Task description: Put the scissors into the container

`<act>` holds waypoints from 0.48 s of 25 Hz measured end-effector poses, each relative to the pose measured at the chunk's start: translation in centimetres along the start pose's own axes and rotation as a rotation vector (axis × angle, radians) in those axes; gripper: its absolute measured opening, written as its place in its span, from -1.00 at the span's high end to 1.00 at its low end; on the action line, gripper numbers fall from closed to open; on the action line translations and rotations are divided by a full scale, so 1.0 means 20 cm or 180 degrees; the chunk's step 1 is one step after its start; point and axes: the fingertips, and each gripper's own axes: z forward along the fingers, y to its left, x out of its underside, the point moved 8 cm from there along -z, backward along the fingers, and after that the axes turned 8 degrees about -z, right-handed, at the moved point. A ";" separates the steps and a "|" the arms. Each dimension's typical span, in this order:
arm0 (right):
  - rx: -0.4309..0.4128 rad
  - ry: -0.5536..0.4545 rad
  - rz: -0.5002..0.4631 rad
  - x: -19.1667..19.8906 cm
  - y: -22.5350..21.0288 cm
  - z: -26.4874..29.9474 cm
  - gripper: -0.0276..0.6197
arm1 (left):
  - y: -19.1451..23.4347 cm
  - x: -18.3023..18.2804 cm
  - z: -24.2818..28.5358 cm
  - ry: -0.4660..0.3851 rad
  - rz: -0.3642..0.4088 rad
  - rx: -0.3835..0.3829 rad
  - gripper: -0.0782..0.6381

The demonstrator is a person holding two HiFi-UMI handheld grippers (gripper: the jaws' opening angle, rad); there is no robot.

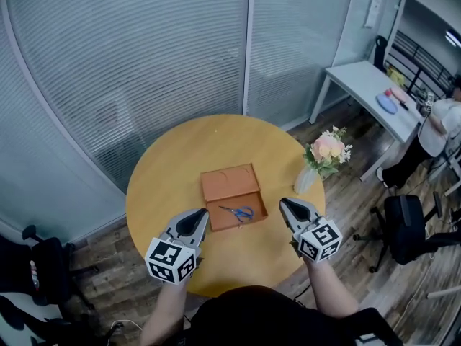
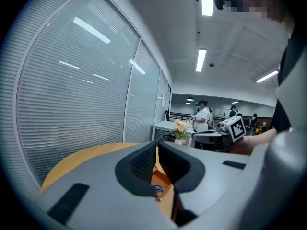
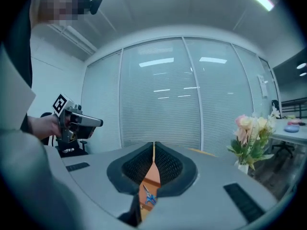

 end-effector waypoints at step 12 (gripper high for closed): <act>-0.0090 -0.0593 -0.0037 -0.39 -0.13 0.16 0.81 | 0.07 -0.31 0.09 -0.0290 0.0393 -0.0127 0.71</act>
